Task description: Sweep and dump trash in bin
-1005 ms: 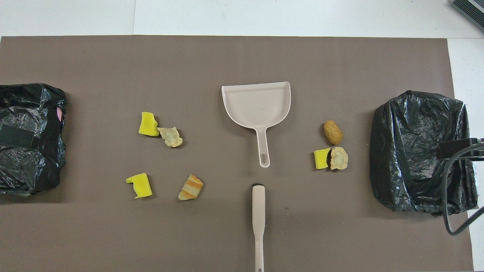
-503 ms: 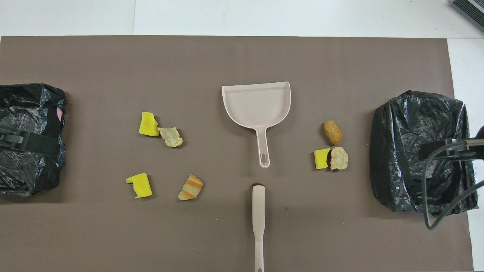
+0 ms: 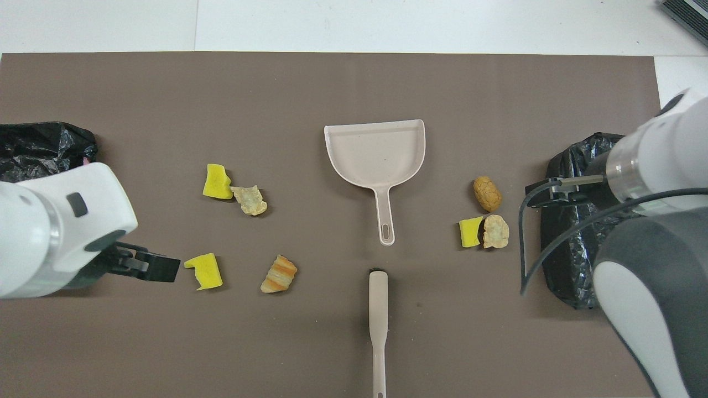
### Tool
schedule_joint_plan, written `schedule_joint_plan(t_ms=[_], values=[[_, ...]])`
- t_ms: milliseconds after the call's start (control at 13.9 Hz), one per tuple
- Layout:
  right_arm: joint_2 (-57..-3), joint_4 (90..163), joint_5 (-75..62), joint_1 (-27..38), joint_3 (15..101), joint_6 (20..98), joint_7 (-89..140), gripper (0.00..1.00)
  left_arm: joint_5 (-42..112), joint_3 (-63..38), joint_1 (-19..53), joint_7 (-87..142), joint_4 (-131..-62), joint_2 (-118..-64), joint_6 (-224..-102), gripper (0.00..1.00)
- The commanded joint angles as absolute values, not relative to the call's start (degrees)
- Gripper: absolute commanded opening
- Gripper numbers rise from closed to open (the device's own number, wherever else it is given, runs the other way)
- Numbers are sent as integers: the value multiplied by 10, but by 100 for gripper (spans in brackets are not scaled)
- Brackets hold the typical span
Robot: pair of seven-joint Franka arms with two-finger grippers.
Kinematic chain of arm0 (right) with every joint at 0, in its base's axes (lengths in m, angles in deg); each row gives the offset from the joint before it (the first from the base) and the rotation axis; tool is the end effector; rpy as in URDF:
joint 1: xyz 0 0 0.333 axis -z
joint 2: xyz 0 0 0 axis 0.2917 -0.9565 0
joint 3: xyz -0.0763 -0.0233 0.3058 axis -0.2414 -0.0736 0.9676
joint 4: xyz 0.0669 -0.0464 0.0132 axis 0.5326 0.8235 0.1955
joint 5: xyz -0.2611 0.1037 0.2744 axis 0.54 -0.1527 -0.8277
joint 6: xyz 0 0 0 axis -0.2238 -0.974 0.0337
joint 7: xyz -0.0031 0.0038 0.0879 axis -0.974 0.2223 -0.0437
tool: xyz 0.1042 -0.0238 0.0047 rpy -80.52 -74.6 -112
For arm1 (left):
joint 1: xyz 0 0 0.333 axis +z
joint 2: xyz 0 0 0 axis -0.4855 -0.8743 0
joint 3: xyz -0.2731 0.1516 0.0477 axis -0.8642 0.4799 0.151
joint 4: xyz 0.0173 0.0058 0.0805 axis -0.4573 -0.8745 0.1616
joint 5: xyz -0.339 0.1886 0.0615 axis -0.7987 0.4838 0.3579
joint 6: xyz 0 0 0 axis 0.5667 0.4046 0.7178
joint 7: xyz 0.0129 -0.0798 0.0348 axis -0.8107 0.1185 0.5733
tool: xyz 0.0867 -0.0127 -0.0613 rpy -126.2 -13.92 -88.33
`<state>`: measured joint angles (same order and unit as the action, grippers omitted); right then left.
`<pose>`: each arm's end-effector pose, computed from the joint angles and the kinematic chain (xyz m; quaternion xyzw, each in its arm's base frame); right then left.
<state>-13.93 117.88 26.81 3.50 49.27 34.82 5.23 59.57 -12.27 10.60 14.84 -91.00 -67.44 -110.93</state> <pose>0.5431 0.1094 0.5965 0.9996 0.0021 -0.0022 0.0268 0.4362 -0.1747 0.6331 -0.9871 0.1576 0.0269 0.0063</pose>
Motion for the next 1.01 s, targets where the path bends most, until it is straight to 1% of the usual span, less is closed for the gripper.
schedule_joint_plan(t_ms=[0, 72, 215, 431, 646, 862, 933], values=[[-193, 1163, 245, 16, 492, 382, -5, 100, 592, -114, 58, 190, -993, -617, -1143, 100], [-217, 1161, 244, 4, 492, 393, -18, 100, 592, -114, 38, 202, -1010, -612, -1150, 100], [-276, 1126, 242, -24, 492, 421, -50, 100, 587, -114, -6, 259, -1048, -612, -1191, 100], [-332, 1106, 240, -48, 498, 460, -81, 100, 577, -114, -73, 362, -1101, -615, -1261, 100], [-369, 1108, 211, -67, 508, 488, -100, 100, 563, -114, -129, 416, -1147, -620, -1316, 100], [-375, 1117, 188, -82, 508, 497, -100, 100, 549, -114, -192, 483, -1200, -629, -1392, 100], [-376, 1124, 184, -84, 509, 497, -100, 100, 549, -114, -222, 514, -1202, -656, -1410, 100]])
